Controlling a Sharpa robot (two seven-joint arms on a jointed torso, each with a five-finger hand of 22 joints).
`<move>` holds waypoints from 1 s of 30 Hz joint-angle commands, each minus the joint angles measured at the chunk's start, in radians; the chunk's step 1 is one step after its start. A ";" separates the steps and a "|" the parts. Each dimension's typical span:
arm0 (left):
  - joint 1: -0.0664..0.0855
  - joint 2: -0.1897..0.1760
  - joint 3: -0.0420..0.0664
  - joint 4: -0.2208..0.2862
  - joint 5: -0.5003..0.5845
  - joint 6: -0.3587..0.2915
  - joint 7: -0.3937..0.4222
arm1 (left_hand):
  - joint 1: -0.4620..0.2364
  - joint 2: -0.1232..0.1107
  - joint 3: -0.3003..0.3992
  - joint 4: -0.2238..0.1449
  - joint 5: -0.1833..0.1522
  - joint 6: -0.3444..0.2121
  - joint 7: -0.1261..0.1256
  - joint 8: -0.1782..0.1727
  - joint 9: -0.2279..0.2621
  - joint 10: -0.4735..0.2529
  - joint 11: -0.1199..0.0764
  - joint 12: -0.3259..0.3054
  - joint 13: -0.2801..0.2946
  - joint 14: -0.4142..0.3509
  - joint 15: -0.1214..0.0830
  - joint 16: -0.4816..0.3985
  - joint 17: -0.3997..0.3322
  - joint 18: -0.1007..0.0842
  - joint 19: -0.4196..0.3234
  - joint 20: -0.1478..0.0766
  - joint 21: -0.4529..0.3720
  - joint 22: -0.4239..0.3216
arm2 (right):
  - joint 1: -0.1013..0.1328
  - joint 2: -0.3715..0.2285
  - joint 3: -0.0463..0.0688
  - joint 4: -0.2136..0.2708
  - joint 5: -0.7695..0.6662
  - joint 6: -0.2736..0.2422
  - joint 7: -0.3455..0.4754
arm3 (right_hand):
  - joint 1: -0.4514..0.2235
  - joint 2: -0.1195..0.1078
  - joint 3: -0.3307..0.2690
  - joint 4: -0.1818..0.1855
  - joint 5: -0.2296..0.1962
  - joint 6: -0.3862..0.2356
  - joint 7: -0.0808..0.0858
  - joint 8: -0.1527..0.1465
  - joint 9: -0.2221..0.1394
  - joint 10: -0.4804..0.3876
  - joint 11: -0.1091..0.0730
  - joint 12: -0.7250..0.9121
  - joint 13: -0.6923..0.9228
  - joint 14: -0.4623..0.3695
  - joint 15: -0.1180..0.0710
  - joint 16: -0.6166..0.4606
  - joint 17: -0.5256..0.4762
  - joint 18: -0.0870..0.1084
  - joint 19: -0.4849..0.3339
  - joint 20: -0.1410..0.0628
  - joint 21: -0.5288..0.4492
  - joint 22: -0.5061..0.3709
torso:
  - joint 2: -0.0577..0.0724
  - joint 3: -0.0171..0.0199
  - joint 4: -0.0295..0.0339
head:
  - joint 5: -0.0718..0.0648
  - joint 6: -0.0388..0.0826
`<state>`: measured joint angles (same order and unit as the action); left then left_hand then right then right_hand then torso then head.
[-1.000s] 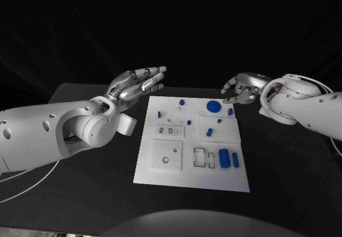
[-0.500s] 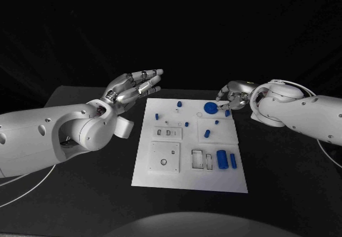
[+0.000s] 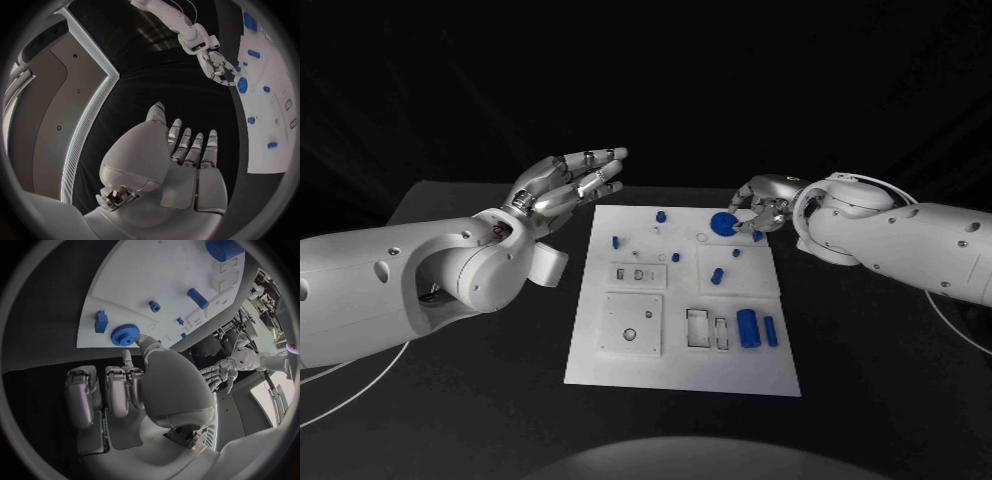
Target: Assemble the parts on the task board
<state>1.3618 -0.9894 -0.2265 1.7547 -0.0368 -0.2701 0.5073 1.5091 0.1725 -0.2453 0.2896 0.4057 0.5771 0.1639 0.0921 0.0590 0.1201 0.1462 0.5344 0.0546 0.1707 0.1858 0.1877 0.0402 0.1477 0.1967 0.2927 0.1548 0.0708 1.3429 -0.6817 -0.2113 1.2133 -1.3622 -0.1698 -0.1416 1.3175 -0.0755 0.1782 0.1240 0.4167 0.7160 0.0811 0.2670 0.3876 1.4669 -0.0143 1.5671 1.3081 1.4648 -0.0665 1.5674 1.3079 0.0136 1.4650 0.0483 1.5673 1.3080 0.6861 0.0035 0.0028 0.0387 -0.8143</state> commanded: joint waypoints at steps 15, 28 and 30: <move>0.000 0.004 0.001 -0.001 -0.004 0.025 0.004 | 0.011 -0.001 0.005 -0.001 0.007 0.008 0.003 0.007 0.001 0.006 -0.001 0.008 0.002 0.007 0.003 0.005 0.001 -0.010 0.007 0.001 0.004 0.001 | -0.014 0.035 0.000 -0.034 -0.038 -0.030 -0.012 | -0.002 0.003 0.007 -0.005 -0.045 -0.050 0.006 0.018 0.006 0.104 0.013 0.004 0.263 0.106 0.011 0.003 0.263 -0.011 0.099 0.008 -0.004 0.258 | 0.000 0.0000 0.0004 | -0.001 0.008; 0.000 0.005 0.001 -0.002 -0.004 0.029 0.004 | 0.012 -0.001 0.005 -0.001 0.008 0.008 0.003 0.007 0.001 0.007 0.000 0.008 0.002 0.008 0.003 0.006 0.001 -0.010 0.008 0.001 0.005 0.002 | -0.018 0.063 0.000 -0.064 -0.038 -0.007 -0.018 | -0.013 0.011 0.010 0.000 -0.057 -0.072 0.011 0.017 -0.003 0.104 0.018 0.004 0.263 0.106 0.015 0.003 0.263 -0.006 0.088 0.012 -0.016 0.250 | 0.000 0.0002 0.0008 | 0.001 0.007; 0.000 0.005 0.001 -0.001 -0.004 0.029 0.003 | 0.012 -0.001 0.005 -0.001 0.008 0.008 0.003 0.007 0.001 0.007 0.000 0.008 0.002 0.008 0.003 0.006 0.001 -0.010 0.008 0.001 0.005 0.002 | -0.020 0.065 0.000 -0.067 -0.039 0.000 -0.020 | -0.014 0.011 0.010 -0.001 -0.068 -0.069 0.013 0.021 -0.005 0.104 0.020 0.004 0.263 0.106 0.017 0.003 0.263 -0.006 0.086 0.013 -0.018 0.249 | 0.000 0.0003 0.0007 | 0.001 0.007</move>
<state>1.3614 -0.9865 -0.2266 1.7510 -0.0368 -0.2608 0.5039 1.5090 0.1725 -0.2453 0.2896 0.4104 0.5807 0.1676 0.0961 0.0587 0.1200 0.1461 0.5386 0.0553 0.1742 0.1893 0.1877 0.0400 0.1478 0.1967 0.2927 0.1548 0.0716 1.3248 -0.6181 -0.2109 1.1488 -1.3857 -0.1918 -0.1522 1.3106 -0.0686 0.1839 0.1242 0.3514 0.6464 0.0891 0.2823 0.3830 1.4666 0.0003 1.5670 1.3077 1.4670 -0.0566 1.5674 1.3075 0.0139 1.4646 0.0557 1.5531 1.3076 0.6864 0.0036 0.0034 0.0402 -0.8057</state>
